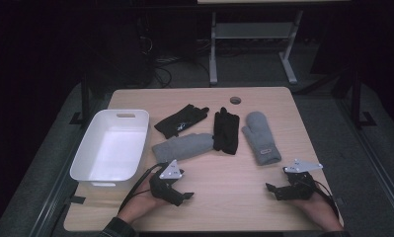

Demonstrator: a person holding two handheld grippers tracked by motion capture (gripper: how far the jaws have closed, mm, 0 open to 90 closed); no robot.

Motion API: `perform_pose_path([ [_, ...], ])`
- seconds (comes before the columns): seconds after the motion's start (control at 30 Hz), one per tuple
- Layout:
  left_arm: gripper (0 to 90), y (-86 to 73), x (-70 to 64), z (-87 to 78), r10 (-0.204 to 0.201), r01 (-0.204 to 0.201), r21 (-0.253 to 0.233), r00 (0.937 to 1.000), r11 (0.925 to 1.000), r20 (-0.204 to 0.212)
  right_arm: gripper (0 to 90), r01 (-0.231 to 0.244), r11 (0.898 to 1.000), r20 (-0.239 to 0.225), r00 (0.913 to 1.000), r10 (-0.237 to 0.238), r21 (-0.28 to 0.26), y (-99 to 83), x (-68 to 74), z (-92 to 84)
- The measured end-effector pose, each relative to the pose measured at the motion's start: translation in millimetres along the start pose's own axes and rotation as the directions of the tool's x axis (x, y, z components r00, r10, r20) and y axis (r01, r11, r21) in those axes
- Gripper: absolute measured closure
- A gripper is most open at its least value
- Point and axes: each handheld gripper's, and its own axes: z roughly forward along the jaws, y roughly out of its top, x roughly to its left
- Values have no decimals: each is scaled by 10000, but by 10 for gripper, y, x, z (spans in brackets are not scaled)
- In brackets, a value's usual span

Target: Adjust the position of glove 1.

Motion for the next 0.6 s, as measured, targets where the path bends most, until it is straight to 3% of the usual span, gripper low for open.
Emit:
perform_pose_path([
  [0.2,122,6,12,9,60,-60,-14,10000,10000,3,68,12,10000,-8,10000,-12,64,8,6,6],
  [0.3,122,14,16,15,39,-39,-4,10000,10000,-17,80,-8,9994,-58,10000,10,343,31,14,-8],
  [0.33,122,14,16,15,40,-40,-1,10000,10000,-17,178,122,9984,-167,9998,-113,545,56,3,-37],
  [0.43,122,14,16,15,39,-39,0,10000,10000,-16,188,222,9973,-158,9997,-211,705,82,-25,-61],
  [0.6,122,14,16,15,41,-41,-2,10000,10000,-19,279,57,9990,191,9998,-66,437,116,-99,-127],
])
